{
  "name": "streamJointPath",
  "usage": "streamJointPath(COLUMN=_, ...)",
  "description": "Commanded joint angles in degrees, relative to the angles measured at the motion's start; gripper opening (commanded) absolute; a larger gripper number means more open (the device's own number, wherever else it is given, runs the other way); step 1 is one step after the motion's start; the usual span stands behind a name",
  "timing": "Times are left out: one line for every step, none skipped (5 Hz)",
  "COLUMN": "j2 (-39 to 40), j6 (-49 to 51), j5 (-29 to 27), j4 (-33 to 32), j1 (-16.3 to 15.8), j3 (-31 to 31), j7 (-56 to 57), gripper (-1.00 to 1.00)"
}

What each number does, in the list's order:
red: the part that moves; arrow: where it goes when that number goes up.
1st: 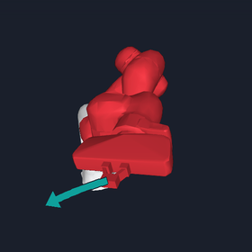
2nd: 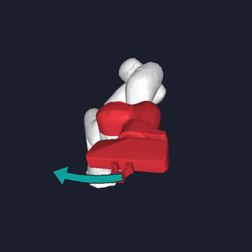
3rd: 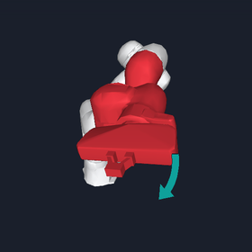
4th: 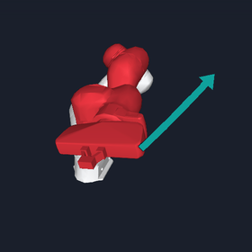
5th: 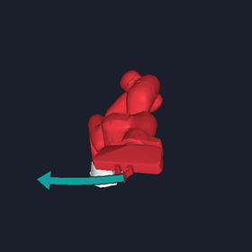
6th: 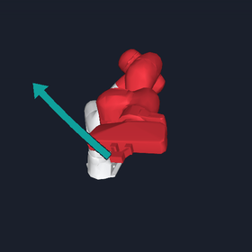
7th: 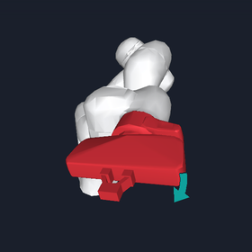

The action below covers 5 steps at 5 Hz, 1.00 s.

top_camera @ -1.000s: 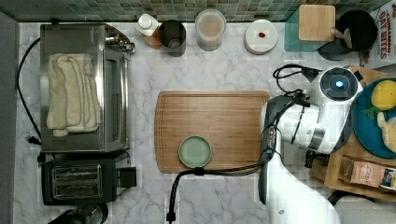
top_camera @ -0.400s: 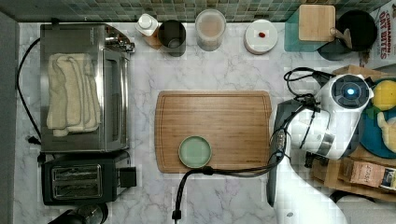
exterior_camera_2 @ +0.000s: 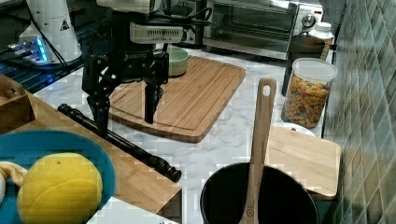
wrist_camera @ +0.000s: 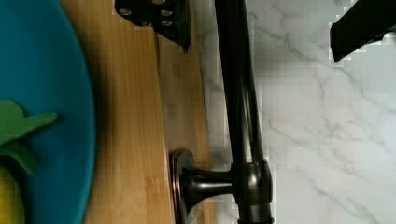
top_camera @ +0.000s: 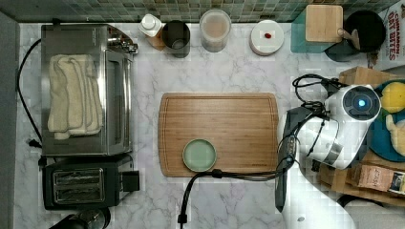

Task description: Open the drawer.

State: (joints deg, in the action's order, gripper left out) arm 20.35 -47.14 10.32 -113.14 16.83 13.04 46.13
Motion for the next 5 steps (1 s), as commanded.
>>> streamJointPath(j2=7.01, j6=-2.24, j5=-4.80, j4=1.88, j1=3.74, j3=-0.55, j7=2.70, gripper=1.00)
streamJointPath(j2=9.49, j6=-4.40, j5=-5.43, j4=2.60, j1=3.10, j3=-0.10, j7=4.27, gripper=1.00)
streamJointPath(j2=9.46, j6=-1.73, j5=-3.70, j4=3.54, j1=1.88, j3=0.54, j7=2.99, gripper=1.00)
streamJointPath(j2=6.21, j6=1.32, j5=-3.42, j4=1.90, j1=-0.59, j3=0.83, j7=0.59, gripper=1.00)
streamJointPath(j2=2.94, j6=5.14, j5=-3.37, j4=1.46, j1=-3.93, j3=-1.06, j7=-1.47, gripper=1.00)
